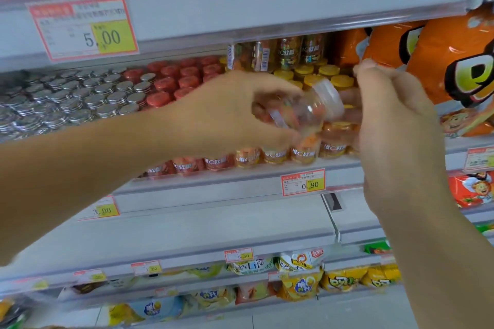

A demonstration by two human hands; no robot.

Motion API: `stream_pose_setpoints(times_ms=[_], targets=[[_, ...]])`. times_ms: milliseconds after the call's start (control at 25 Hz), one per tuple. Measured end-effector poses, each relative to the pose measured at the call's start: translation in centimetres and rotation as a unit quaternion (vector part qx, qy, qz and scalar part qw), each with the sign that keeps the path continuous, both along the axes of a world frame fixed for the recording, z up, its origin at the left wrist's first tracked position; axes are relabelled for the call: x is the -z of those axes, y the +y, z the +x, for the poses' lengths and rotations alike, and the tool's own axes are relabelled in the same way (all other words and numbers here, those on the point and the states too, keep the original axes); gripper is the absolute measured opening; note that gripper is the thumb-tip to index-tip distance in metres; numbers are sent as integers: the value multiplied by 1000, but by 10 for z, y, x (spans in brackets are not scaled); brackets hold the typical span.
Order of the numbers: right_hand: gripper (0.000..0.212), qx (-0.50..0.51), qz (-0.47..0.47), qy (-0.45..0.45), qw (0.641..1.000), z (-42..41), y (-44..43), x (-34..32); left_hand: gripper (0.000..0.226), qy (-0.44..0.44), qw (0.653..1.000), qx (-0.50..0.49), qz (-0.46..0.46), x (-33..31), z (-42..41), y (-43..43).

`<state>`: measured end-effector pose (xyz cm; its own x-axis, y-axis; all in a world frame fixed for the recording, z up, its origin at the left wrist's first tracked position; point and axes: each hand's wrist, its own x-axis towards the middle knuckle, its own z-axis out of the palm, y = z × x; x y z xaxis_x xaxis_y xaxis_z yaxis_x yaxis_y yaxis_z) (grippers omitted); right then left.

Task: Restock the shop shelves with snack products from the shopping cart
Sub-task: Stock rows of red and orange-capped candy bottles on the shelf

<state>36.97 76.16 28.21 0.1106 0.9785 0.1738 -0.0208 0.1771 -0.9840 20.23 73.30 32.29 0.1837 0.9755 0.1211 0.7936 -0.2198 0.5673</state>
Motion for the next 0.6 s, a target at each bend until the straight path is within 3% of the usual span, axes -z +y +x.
stream_pose_setpoints(times_ms=[80,240,360,600], targets=[[9,9,0,21,1000,4,-2,8,34,-134,988,-75,18,2,-18,21],[11,36,-4,30,999,9,-7,33,51,-244,947,-208,34,14,-49,82],[10,43,-19,52,998,13,-7,44,32,-220,948,-222,66,24,-49,111],[11,40,-22,64,997,16,-10,48,41,-151,950,-255,96,27,-47,124]])
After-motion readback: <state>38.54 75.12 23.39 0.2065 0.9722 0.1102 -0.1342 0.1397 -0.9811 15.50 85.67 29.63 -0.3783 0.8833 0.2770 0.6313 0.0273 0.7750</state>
